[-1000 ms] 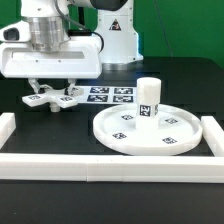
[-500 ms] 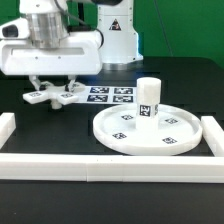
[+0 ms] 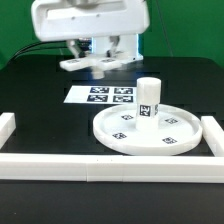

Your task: Assemble round table

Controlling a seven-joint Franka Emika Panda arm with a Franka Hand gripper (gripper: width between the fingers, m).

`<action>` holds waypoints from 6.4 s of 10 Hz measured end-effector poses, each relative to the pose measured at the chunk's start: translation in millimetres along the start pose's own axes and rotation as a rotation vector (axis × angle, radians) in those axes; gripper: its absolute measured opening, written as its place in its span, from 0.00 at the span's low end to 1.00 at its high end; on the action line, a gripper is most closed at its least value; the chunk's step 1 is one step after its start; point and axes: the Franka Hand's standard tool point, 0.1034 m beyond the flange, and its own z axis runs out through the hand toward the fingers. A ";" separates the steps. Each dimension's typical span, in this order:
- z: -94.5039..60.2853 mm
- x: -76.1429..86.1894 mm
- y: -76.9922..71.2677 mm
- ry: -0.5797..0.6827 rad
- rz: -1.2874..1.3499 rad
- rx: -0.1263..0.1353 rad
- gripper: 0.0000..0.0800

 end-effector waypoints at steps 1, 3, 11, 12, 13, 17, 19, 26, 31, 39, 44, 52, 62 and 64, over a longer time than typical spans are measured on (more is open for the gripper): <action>5.4 0.0 5.0 0.009 0.029 0.003 0.55; 7.4 -1.9 6.8 0.002 0.029 0.001 0.55; -1.5 -3.8 -81.9 -0.018 0.035 -0.005 0.55; 0.9 -5.4 -84.9 -0.021 0.031 -0.006 0.55; 3.9 -6.1 -85.5 -0.024 0.028 -0.007 0.55; 10.8 7.5 -80.5 -0.024 -0.014 -0.010 0.55; 14.5 6.5 -79.7 -0.030 -0.017 -0.014 0.55; 25.5 7.3 -85.5 -0.025 -0.026 -0.022 0.55; 24.4 22.1 -84.0 0.064 -0.045 -0.021 0.55; 23.3 25.9 -83.6 0.100 -0.022 -0.018 0.55; 23.5 30.4 -84.6 0.175 0.487 0.050 0.55; 24.4 37.0 -90.9 0.121 1.266 0.190 0.55; -4.7 38.5 -101.4 0.068 1.333 0.233 0.81; 0.1 36.8 -99.9 0.068 1.313 0.223 0.81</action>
Offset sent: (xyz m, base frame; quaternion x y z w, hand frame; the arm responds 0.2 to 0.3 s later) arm 0.0000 0.0000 0.0000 0.0000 0.0000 0.0000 1.0000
